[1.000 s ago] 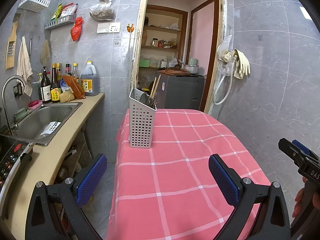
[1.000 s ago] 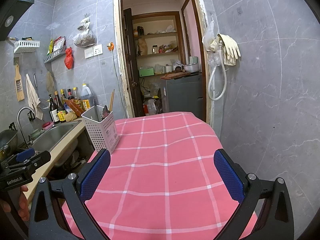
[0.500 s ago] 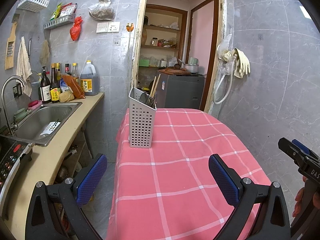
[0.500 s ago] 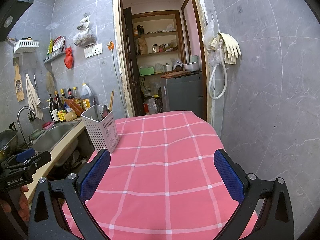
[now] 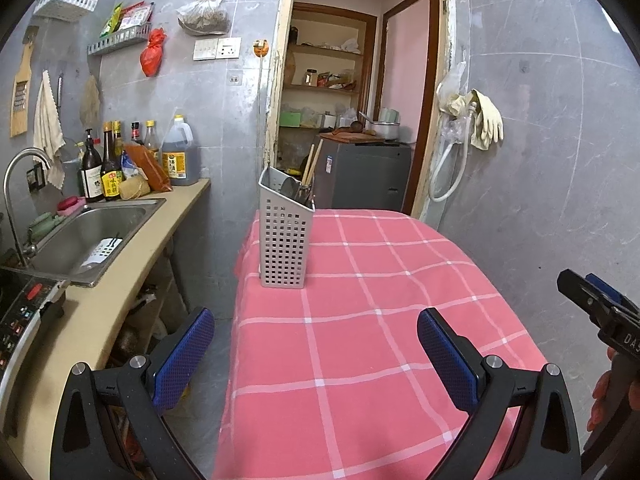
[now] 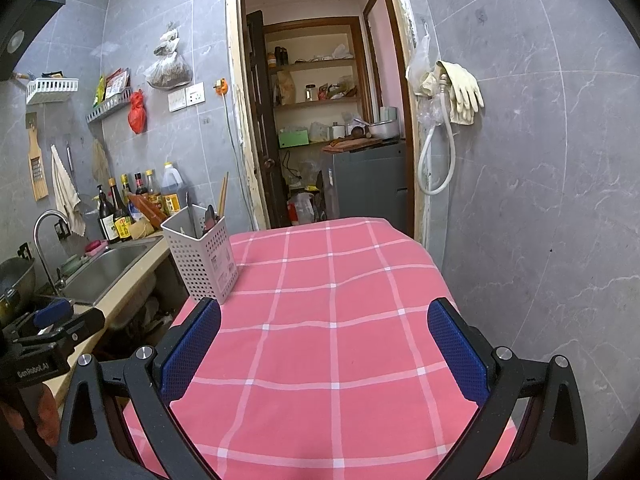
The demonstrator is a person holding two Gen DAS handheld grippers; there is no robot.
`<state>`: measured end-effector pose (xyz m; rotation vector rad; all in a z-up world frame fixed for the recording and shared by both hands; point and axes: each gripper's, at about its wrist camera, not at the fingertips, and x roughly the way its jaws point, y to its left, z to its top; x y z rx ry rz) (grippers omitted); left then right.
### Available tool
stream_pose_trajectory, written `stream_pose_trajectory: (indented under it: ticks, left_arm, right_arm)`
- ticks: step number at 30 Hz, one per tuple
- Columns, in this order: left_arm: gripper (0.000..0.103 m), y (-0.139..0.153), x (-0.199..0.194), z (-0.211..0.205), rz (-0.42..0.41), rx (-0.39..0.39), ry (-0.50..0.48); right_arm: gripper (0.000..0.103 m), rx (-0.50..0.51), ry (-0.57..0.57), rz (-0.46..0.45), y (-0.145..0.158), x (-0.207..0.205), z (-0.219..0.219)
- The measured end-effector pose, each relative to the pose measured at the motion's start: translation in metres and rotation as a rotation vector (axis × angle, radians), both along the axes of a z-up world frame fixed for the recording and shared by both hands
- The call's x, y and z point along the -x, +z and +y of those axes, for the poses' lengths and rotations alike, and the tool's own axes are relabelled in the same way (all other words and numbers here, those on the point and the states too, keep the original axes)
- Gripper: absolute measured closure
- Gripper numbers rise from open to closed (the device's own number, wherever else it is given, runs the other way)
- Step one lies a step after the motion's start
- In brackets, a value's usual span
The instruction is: Organize utensils
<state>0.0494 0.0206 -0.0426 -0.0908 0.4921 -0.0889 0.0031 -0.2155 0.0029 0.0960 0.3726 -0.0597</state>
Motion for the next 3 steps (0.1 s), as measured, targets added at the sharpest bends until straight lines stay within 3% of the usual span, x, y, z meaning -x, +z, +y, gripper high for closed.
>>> stream_pose_trajectory:
  ticks: [3]
  left_arm:
    - [0.001, -0.001, 0.0003, -0.0035, 0.002, -0.011, -0.005]
  right_arm:
    - [0.001, -0.001, -0.001, 0.002, 0.0, -0.0001, 0.0001]
